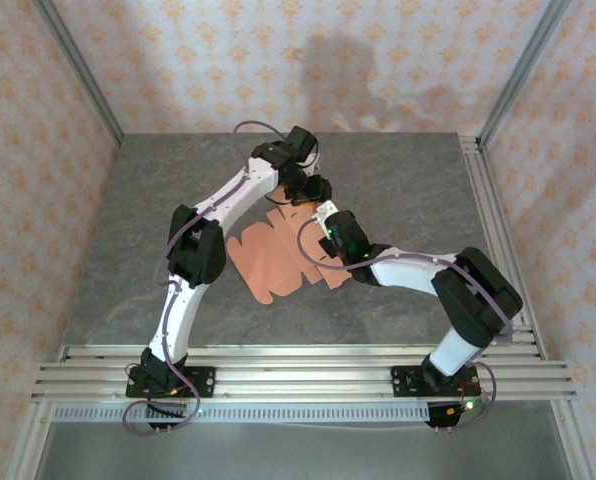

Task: Fold the paper box

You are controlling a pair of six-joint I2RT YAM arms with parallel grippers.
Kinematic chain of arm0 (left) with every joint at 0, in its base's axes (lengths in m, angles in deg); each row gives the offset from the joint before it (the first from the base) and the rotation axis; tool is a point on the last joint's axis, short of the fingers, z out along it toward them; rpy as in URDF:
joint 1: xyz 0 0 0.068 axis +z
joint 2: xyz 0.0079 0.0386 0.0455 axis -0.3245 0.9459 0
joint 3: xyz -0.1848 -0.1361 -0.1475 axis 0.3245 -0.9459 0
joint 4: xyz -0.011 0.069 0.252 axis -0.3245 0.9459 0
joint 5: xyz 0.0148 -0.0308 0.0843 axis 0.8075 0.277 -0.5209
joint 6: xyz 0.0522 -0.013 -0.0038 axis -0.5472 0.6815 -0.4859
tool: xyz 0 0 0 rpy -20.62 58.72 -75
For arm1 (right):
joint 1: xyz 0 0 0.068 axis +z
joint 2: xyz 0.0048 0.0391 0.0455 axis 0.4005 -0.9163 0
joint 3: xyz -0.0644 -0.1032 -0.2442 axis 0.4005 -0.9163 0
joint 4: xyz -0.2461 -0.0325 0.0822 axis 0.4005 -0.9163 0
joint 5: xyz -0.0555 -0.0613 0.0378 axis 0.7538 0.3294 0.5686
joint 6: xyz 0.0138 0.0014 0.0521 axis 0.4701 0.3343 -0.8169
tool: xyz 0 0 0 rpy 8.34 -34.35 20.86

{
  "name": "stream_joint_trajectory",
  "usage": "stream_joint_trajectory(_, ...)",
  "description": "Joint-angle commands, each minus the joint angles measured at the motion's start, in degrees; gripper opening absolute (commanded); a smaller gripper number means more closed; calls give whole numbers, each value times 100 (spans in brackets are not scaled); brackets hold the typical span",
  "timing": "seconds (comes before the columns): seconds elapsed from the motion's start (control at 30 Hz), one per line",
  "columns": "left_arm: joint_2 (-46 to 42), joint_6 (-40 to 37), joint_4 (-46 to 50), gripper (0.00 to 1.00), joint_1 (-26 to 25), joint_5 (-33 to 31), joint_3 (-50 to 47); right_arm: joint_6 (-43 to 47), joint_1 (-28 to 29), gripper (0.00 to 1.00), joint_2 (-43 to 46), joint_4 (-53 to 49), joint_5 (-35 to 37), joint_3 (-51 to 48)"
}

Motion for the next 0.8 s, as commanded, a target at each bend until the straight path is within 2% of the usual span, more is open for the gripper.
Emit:
stream_joint_trajectory(0.0,-120,159,-155,42,-56,233,-75,41,32,0,-59,176,73,78)
stream_joint_trajectory(0.3,-160,159,-159,19,-76,249,-87,26,31,0,-121,124,7,122)
stream_joint_trajectory(0.4,-177,155,-163,19,-70,247,-113,22,31,0,-140,115,11,145)
stream_joint_trajectory(0.5,-169,158,-177,32,-69,225,-122,34,31,0,-167,111,18,166)
stream_joint_trajectory(0.57,-156,166,-182,34,-69,225,-115,37,31,0,-160,104,11,175)
stream_joint_trajectory(0.63,-147,176,-203,33,-70,249,-114,27,30,0,-172,102,8,183)
stream_joint_trajectory(0.77,-134,196,-243,20,-69,278,-115,33,35,0,-182,88,3,201)
